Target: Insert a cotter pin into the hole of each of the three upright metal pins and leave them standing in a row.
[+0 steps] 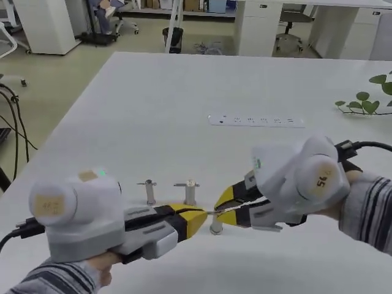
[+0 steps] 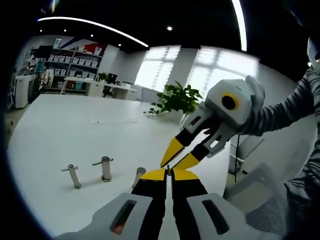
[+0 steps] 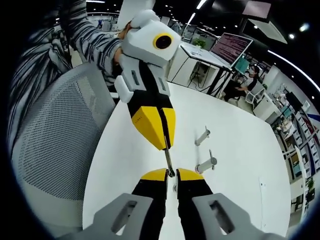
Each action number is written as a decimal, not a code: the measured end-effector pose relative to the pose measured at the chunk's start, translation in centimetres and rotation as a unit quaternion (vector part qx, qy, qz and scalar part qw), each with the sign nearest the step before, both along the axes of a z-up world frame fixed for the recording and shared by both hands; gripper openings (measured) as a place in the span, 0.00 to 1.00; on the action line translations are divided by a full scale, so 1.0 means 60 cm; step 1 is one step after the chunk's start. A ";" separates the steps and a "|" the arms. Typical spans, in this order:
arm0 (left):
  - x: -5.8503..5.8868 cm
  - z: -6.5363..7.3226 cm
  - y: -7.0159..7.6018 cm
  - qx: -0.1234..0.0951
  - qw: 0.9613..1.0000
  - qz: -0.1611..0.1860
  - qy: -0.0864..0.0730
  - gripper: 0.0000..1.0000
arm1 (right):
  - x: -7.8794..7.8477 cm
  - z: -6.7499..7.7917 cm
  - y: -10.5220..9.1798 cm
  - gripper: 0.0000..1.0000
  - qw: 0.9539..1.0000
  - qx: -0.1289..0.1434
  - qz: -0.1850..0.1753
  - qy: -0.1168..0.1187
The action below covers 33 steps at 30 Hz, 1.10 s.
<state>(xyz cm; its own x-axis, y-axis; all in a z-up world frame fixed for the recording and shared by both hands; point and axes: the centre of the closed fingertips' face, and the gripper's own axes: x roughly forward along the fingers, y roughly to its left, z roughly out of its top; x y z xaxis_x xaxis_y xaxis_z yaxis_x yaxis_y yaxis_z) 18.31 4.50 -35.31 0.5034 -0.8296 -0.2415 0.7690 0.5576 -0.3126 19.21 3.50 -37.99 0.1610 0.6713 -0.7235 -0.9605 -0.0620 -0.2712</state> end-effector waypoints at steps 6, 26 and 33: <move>-0.008 -0.004 -0.002 0.029 0.998 -0.043 -0.025 0.00 | -0.010 -0.001 -0.001 0.00 1.000 0.002 0.013 0.013; -0.021 -0.026 -0.001 0.102 0.990 -0.063 -0.069 0.03 | -0.041 -0.009 -0.005 0.00 0.998 -0.027 0.050 0.021; -0.011 -0.034 -0.003 0.112 0.990 -0.043 -0.076 0.11 | -0.029 -0.006 -0.010 0.00 0.999 -0.021 0.037 0.008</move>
